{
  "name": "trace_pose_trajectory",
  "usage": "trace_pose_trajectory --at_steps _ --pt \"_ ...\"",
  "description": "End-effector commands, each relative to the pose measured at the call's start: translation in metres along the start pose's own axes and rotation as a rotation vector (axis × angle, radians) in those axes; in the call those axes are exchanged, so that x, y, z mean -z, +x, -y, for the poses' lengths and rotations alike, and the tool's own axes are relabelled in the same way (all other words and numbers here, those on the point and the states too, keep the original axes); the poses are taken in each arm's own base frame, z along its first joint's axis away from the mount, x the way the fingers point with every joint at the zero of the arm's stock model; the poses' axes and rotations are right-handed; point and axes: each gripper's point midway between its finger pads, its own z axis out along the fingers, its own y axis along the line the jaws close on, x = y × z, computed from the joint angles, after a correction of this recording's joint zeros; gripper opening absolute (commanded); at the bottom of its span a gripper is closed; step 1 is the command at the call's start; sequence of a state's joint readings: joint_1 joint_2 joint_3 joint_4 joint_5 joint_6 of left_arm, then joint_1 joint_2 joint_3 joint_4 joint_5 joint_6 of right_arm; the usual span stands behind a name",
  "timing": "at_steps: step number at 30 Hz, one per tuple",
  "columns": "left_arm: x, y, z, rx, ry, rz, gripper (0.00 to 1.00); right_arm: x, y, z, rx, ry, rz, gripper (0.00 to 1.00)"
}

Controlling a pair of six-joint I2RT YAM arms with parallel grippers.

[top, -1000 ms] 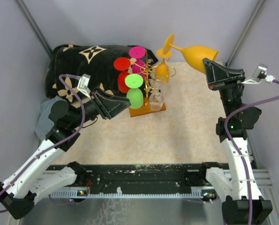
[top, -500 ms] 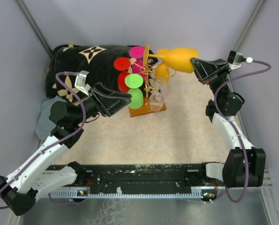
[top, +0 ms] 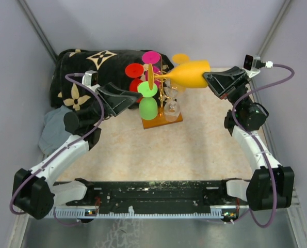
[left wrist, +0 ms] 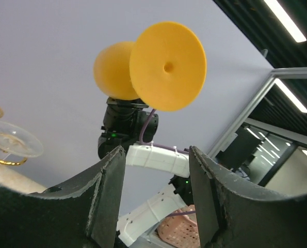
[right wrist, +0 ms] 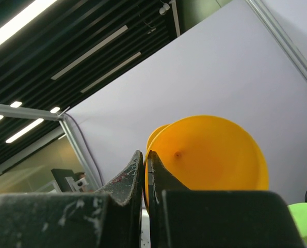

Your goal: Place the wine glass upside down on the wine glass rack

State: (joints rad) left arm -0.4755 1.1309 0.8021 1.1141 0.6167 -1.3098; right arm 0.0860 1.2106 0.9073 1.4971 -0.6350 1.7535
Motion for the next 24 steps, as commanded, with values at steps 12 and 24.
trace_pose_trajectory --at_steps 12,24 --pt "0.007 -0.006 0.040 0.134 0.370 0.003 0.58 0.000 0.040 -0.064 0.082 -0.257 -0.065 0.00" --pt "0.011 -0.011 0.062 0.110 0.410 0.020 0.57 0.000 0.043 -0.057 0.069 -0.255 -0.055 0.00"
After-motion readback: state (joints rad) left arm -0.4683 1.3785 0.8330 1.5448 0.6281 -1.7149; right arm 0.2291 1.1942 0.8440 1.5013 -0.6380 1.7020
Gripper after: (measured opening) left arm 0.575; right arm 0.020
